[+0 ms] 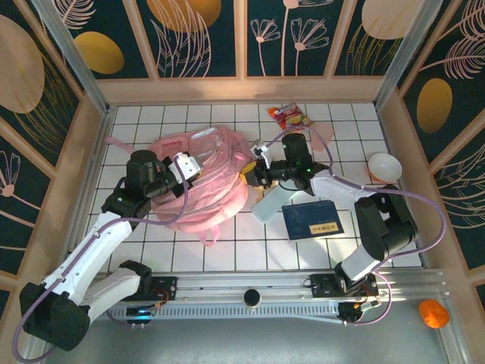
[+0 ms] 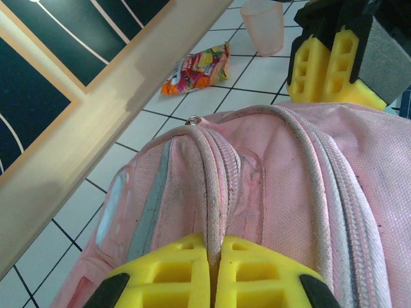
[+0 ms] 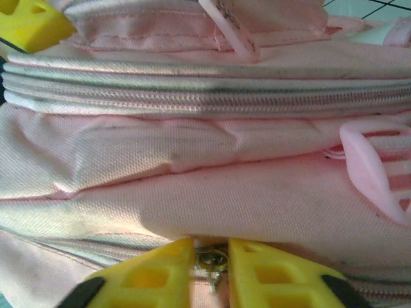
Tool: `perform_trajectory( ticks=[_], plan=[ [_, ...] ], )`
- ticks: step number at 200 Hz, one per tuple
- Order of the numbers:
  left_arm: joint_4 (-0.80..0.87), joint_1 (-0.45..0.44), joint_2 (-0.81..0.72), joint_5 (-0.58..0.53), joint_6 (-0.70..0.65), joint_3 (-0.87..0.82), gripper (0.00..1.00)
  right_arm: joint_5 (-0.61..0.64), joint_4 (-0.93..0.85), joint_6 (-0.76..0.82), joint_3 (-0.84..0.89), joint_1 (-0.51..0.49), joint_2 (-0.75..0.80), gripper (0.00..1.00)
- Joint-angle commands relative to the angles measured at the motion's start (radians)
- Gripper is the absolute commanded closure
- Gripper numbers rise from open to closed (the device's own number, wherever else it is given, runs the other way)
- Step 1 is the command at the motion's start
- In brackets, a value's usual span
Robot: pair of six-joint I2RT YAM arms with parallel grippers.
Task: Pack the student bag
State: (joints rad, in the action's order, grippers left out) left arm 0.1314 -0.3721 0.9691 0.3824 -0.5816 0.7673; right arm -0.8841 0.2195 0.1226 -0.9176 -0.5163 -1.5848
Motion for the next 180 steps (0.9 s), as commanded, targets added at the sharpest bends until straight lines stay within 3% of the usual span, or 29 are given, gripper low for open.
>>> perform_trajectory(
  ticks=[1,18,63,113,133,142,180],
  plan=[
    [-0.145,-0.002,-0.043,0.06,0.02,0.013,1.0,-0.013,0.037,-0.009,0.016,0.007,-0.005,0.91],
    [-0.156,-0.002,-0.043,0.053,0.03,0.01,1.0,0.0,0.019,-0.003,0.027,0.007,0.004,0.92],
    [-0.2,-0.002,-0.045,0.071,0.068,0.008,1.0,0.013,-0.022,0.013,0.07,0.008,0.023,0.72],
    [-0.217,-0.002,-0.053,0.089,0.08,0.024,1.0,-0.009,-0.017,0.027,0.099,0.038,0.031,0.58],
    [-0.222,-0.002,-0.056,0.104,0.083,0.029,1.0,-0.037,-0.004,0.031,0.099,0.044,0.025,0.58],
    [-0.222,-0.002,-0.056,0.111,0.083,0.03,1.0,-0.061,0.005,0.031,0.096,0.042,0.021,0.59],
    [-0.225,-0.002,-0.05,0.075,0.089,0.031,1.0,-0.108,0.012,0.032,0.089,0.042,0.031,0.96]
  ],
)
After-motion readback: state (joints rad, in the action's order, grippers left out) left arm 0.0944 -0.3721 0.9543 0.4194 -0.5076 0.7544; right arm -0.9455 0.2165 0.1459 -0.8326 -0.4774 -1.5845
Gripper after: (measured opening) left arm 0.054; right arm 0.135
